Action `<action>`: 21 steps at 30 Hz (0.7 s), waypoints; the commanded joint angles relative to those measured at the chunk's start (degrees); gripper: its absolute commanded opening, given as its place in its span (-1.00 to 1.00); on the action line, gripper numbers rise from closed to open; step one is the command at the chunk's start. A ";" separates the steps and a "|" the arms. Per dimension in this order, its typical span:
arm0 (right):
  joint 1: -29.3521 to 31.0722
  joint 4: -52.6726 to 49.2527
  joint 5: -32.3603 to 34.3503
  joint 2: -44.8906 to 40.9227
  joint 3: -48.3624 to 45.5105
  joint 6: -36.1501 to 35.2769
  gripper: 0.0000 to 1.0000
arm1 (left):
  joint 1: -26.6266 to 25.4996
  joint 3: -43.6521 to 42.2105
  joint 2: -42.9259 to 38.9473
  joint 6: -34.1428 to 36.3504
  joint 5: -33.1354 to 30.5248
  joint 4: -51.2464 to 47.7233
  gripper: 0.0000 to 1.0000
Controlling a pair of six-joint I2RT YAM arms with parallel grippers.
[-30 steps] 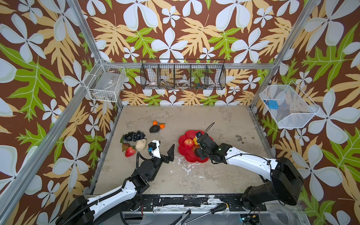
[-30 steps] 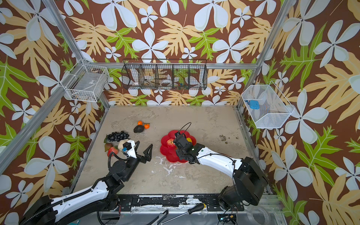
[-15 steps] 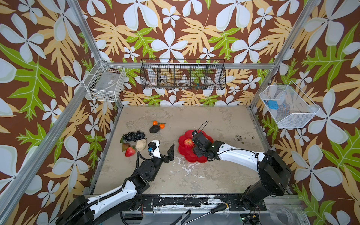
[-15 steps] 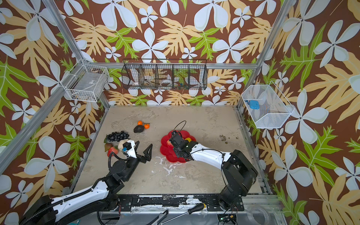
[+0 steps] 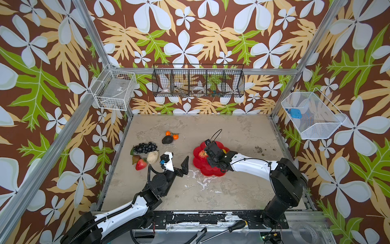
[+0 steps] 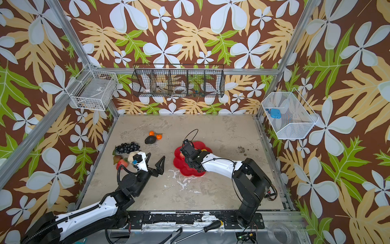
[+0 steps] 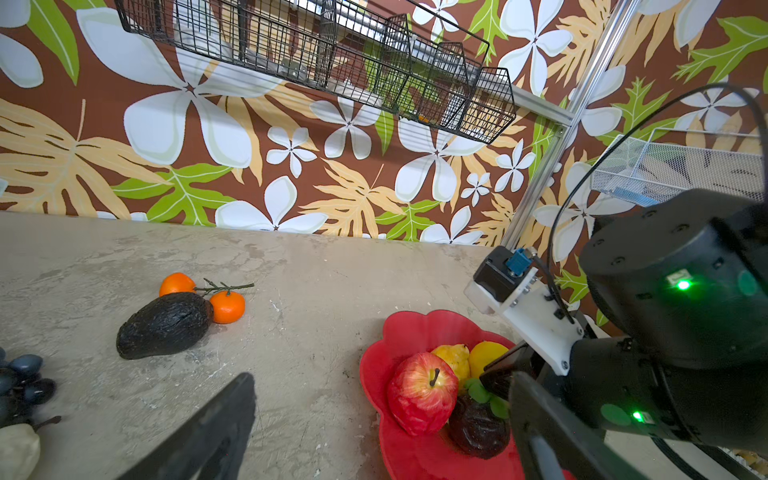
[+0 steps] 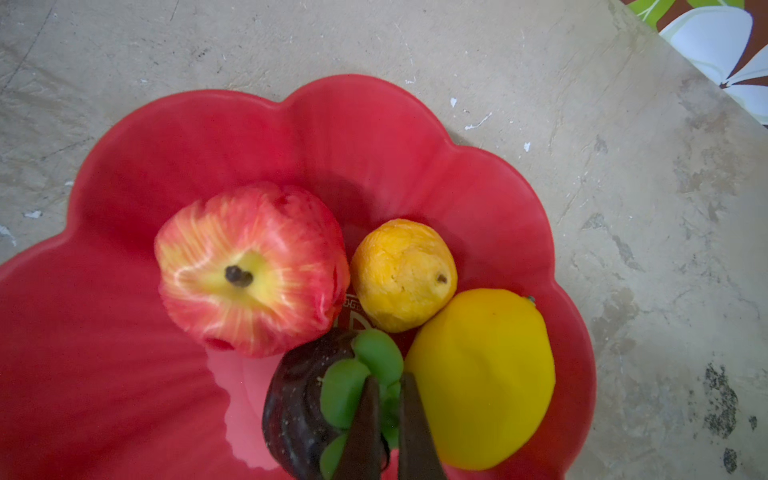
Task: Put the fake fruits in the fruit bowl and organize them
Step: 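Lower the mangosteen into the plate beside the apple and open the right gripper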
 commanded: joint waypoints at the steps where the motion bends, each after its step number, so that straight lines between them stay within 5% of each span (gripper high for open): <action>1: 0.25 0.36 1.89 0.55 0.57 -0.49 -1.00 | 0.12 0.08 -0.17 0.71 -0.65 0.63 0.91; 13: 0.96 1.36 1.78 -0.08 -0.88 -0.01 -1.00 | 0.15 0.08 -0.03 1.08 -0.91 0.63 0.91; 21: 1.00 1.29 0.67 -1.85 -1.19 0.12 -0.60 | 0.11 0.17 0.46 0.97 -0.96 0.74 0.91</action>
